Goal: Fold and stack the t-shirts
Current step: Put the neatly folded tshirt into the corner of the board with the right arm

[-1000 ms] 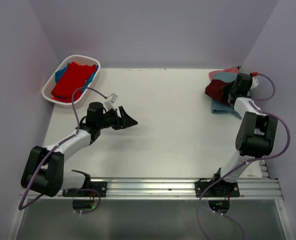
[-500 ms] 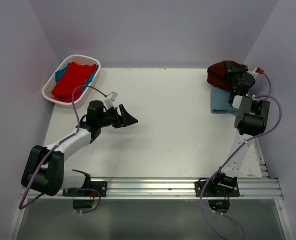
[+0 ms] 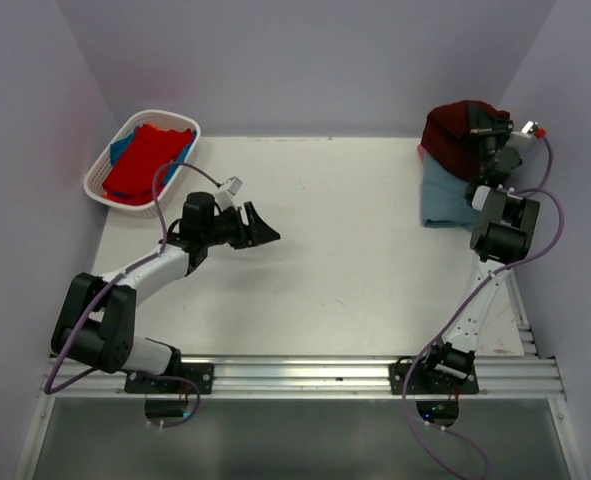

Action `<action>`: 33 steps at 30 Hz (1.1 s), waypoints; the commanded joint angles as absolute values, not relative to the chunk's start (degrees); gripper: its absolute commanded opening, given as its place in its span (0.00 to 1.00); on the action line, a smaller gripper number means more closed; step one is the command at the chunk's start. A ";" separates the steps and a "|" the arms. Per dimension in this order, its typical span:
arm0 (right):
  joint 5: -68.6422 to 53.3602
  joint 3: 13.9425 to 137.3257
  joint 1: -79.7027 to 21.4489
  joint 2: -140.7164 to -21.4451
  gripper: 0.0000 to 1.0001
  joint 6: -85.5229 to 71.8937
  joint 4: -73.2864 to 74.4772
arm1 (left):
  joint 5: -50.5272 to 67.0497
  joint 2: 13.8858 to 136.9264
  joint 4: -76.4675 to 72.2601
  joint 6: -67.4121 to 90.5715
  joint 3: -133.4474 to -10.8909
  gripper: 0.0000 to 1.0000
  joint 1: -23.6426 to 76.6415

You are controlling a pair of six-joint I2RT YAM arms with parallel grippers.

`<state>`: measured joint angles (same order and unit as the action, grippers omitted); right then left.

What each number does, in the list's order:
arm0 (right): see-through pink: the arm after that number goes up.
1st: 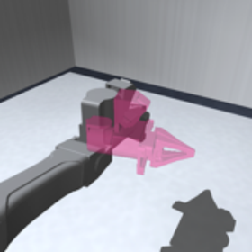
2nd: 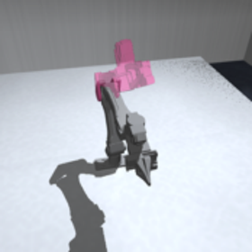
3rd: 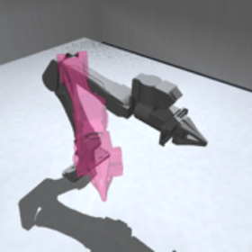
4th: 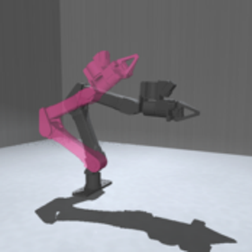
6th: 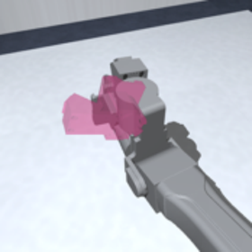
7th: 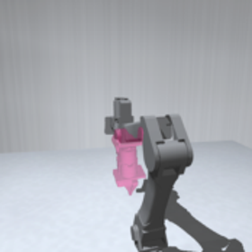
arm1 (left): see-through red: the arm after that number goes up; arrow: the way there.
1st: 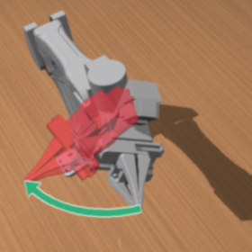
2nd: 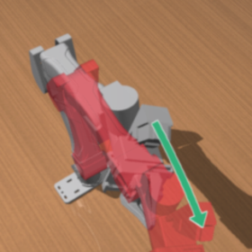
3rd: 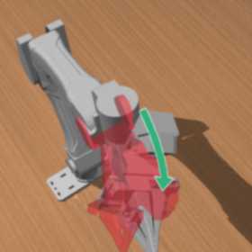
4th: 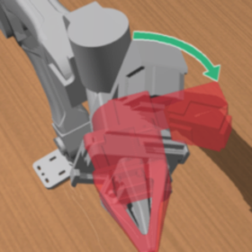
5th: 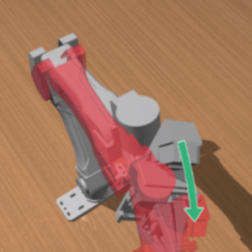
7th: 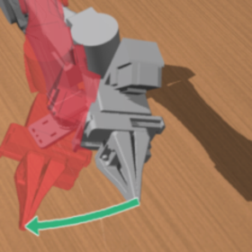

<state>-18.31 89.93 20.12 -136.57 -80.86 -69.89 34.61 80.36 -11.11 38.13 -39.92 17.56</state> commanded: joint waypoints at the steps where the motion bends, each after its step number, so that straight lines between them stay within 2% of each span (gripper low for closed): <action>1: -19.43 99.75 22.23 -134.83 0.00 -83.15 -91.41 | 34.89 82.09 -11.60 36.39 -43.42 0.67 17.93; 7: -18.02 100.99 22.85 -133.76 0.00 -78.93 -91.14 | 35.86 85.16 -10.73 35.77 -46.84 0.66 18.11; 11: -18.98 91.61 23.03 -131.59 0.00 -74.81 -91.06 | 36.39 86.04 -12.04 35.95 -46.50 0.66 18.28; 15: -16.35 70.82 22.24 -123.68 0.00 -62.89 -87.48 | 37.70 87.45 -15.72 37.53 -44.39 0.66 18.54; 18: -15.12 61.74 22.24 -120.42 0.00 -58.90 -83.86 | 38.32 87.63 -17.83 38.58 -43.16 0.66 18.98; 26: -12.66 44.31 22.24 -111.02 0.00 -57.83 -79.90 | 38.23 84.99 -17.93 38.67 -41.40 0.65 19.86; 29: -10.82 40.61 22.24 -105.04 0.00 -56.87 -72.80 | 37.88 83.67 -17.05 37.97 -40.96 0.65 19.86; 33: -8.53 40.52 22.15 -97.66 0.00 -54.76 -54.38 | 37.88 82.88 -17.14 37.79 -40.08 0.65 19.86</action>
<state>-12.01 40.14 21.93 -104.44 -58.28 -64.53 37.23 85.08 -14.57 38.39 -41.15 19.66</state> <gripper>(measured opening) 0.144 0.656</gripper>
